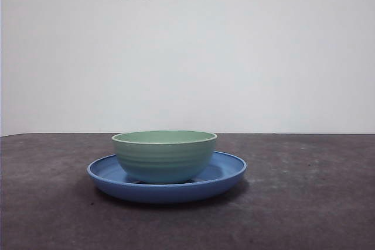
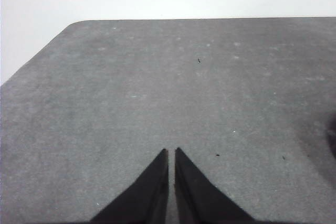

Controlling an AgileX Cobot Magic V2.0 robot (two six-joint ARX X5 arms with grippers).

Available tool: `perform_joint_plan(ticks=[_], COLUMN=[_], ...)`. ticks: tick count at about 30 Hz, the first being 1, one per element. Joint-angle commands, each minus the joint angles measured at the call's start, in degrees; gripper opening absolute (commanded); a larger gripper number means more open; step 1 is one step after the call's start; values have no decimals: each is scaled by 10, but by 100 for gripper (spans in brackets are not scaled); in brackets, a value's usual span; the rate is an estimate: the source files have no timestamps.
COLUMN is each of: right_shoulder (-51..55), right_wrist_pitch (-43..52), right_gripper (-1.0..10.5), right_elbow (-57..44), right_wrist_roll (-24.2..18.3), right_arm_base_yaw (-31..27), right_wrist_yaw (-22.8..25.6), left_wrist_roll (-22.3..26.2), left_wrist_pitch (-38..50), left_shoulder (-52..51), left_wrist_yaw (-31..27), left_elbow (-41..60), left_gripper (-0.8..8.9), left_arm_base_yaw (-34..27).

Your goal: Place the green bowl on the blue plate

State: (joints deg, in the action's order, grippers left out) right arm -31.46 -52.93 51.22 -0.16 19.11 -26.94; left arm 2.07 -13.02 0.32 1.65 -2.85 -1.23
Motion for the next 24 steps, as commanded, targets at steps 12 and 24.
perform_joint_plan(ticks=[12, 24], right_shoulder=[-2, 69], right_wrist_pitch=[6, 37], right_gripper=[32, 32], right_elbow=[4, -22], right_wrist_roll=[1, -29], right_arm_base_yaw=[3, -102], right_wrist_yaw=[0, 1], left_wrist_roll=[7, 7], left_wrist_pitch=[-6, -6], left_shoulder=[-1, -1], left_wrist_yaw=[3, 3], left_elbow=[11, 11], left_gripper=[19, 19], left_arm_base_yaw=[0, 0])
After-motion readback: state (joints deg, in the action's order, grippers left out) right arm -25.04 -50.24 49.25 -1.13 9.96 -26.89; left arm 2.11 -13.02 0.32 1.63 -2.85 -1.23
